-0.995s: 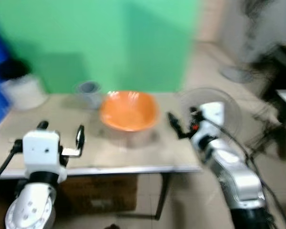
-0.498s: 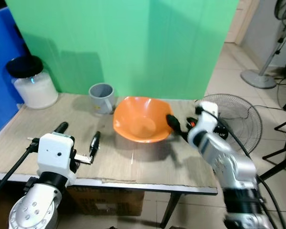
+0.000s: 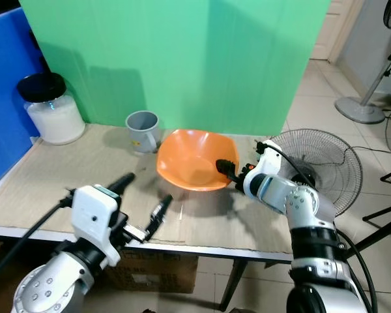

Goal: Setting the table

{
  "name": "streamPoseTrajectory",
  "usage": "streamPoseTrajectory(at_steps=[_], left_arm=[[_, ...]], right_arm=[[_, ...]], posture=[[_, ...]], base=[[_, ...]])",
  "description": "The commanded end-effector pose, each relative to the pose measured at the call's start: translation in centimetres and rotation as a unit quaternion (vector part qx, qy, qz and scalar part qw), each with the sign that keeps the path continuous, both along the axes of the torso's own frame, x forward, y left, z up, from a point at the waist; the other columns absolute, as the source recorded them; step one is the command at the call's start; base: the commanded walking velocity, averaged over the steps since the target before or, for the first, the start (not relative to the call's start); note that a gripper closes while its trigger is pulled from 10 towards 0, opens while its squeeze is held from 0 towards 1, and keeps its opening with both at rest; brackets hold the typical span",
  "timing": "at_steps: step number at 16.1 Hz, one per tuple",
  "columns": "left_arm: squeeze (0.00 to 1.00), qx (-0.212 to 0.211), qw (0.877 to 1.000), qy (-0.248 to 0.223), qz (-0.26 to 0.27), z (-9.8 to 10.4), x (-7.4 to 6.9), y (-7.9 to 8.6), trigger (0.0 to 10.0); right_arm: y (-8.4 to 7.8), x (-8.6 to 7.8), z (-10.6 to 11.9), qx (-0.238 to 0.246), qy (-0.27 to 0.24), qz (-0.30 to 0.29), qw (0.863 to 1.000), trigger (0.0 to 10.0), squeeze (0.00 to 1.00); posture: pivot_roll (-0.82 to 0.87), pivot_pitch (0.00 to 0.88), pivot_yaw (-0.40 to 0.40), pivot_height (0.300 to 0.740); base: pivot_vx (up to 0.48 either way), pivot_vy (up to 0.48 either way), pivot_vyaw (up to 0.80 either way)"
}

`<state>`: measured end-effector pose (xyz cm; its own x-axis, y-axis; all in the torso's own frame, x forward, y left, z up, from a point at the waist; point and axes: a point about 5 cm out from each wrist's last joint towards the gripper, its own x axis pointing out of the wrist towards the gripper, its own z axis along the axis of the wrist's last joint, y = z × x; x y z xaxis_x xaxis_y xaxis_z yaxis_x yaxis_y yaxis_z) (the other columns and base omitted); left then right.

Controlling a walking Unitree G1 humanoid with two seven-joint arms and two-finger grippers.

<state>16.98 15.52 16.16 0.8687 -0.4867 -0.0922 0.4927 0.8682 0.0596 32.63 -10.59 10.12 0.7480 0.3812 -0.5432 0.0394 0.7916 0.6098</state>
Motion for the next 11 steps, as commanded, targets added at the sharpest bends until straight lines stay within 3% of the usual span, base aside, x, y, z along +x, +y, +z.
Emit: streamPoseTrajectory(at_steps=[1,2,3,7,11], left_arm=[[0.00,0.001,1.000,-0.001,-0.015,0.3,-0.3,-0.2,10.0],[0.00,0.001,1.000,-0.001,-0.013,0.3,-0.3,-0.2,10.0],[0.00,0.001,1.000,-0.002,-0.010,0.3,-0.3,-0.1,10.0],[0.00,0.010,1.000,-0.006,-0.001,0.4,-0.1,0.3,10.0],[0.00,0.024,1.000,-0.007,0.009,0.3,-0.1,0.7,10.0]], right_arm=[[0.5,-0.3,-0.8,0.034,0.039,0.000,0.999,10.0,0.00],[0.9,-0.1,-0.5,0.070,0.047,-0.005,0.996,3.6,0.00],[1.3,0.1,0.0,0.101,0.055,-0.001,0.993,0.0,0.00],[1.7,0.5,1.4,0.122,0.047,0.027,0.991,0.0,0.00],[1.2,0.8,2.6,0.077,0.018,0.060,0.995,0.0,0.00]], posture=[[0.03,0.000,-0.003,0.740],[0.03,0.000,-0.004,0.740],[0.03,0.000,-0.006,0.740],[0.04,0.000,-0.015,0.740],[0.03,0.000,-0.022,0.740]], base=[[0.000,0.000,0.00],[0.000,0.000,0.00],[0.000,0.000,0.00],[0.000,0.000,0.00],[0.000,0.000,0.00]])
